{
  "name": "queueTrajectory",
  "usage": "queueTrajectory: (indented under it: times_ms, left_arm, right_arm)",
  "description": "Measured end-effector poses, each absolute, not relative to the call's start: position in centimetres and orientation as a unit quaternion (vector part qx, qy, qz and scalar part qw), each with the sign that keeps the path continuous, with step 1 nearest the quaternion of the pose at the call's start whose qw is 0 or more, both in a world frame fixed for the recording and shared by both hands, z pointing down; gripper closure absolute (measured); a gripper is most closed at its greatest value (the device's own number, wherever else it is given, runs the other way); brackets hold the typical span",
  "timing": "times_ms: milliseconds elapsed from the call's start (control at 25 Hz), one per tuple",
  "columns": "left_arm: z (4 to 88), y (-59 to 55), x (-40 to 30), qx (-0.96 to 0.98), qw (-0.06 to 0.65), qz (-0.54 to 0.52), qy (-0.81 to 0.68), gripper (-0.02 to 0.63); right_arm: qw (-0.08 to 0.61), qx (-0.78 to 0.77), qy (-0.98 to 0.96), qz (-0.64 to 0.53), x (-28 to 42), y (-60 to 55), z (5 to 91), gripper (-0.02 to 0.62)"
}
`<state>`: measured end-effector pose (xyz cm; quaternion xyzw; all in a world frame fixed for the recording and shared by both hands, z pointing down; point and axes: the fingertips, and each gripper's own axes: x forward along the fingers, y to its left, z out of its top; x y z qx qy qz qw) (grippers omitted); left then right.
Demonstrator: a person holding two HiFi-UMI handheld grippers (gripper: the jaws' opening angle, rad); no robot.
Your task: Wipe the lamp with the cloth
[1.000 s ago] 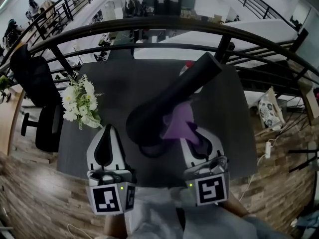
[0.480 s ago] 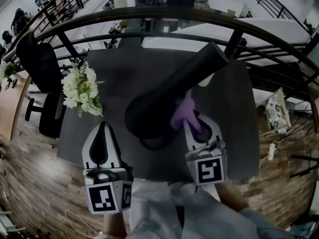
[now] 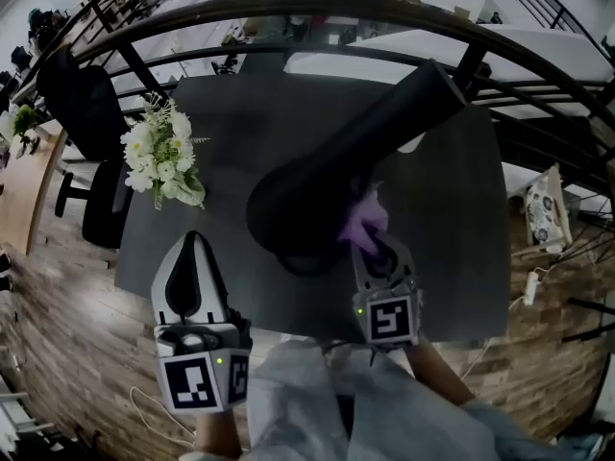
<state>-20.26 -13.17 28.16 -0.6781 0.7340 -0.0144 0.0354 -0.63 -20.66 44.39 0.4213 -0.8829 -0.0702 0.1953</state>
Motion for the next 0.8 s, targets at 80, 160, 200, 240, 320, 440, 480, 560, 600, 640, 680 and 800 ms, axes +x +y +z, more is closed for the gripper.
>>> queueTrajectory:
  times_ms: [80, 160, 200, 240, 320, 440, 480, 560, 600, 640, 680, 800]
  left_arm:
    - [28.3, -13.0, -20.6, -0.678, 0.034, -0.018, 0.734, 0.601]
    - [28.4, -12.8, -21.0, -0.678, 0.032, -0.021, 0.734, 0.601]
    - [28.5, -12.7, -21.2, -0.678, 0.031, -0.022, 0.734, 0.601]
    - [28.5, -12.6, -21.5, -0.678, 0.029, -0.023, 0.734, 0.601]
    - [28.7, -12.5, -22.1, -0.678, 0.026, -0.026, 0.734, 0.601]
    - [29.1, -12.3, -23.0, -0.675, 0.022, -0.034, 0.737, 0.601]
    - [29.1, -12.2, -23.2, -0.676, 0.023, -0.036, 0.736, 0.601]
    - [29.1, -12.0, -23.6, -0.677, 0.025, -0.041, 0.735, 0.601]
    - [29.1, -11.8, -23.8, -0.677, 0.026, -0.042, 0.734, 0.601]
    - [29.1, -11.6, -24.1, -0.677, 0.027, -0.044, 0.734, 0.601]
    - [29.2, -11.5, -24.4, -0.677, 0.026, -0.046, 0.734, 0.601]
    - [29.4, -11.0, -25.4, -0.673, 0.023, -0.053, 0.738, 0.601]
  right_arm:
    - [0.202, 0.420, -0.882, -0.063, -1.0, -20.2, 45.6, 0.541]
    - [0.207, 0.421, -0.881, -0.055, -1.4, -19.9, 46.7, 0.541]
    - [0.209, 0.422, -0.881, -0.050, -1.5, -19.7, 47.3, 0.541]
    - [0.211, 0.423, -0.880, -0.045, -1.7, -19.5, 48.0, 0.541]
    - [0.219, 0.426, -0.877, -0.034, -2.0, -19.2, 49.5, 0.541]
    - [0.235, 0.429, -0.872, -0.019, -2.4, -18.9, 51.9, 0.541]
    - [0.240, 0.429, -0.871, -0.014, -2.5, -18.8, 52.8, 0.541]
    - [0.248, 0.428, -0.869, -0.002, -2.9, -18.6, 54.6, 0.541]
    - [0.252, 0.430, -0.867, 0.006, -3.0, -18.6, 55.4, 0.542]
    - [0.256, 0.432, -0.865, 0.014, -3.2, -18.6, 56.3, 0.541]
    - [0.261, 0.434, -0.862, 0.022, -3.3, -18.5, 57.4, 0.541]
    - [0.285, 0.435, -0.853, 0.043, -3.3, -17.9, 60.0, 0.541]
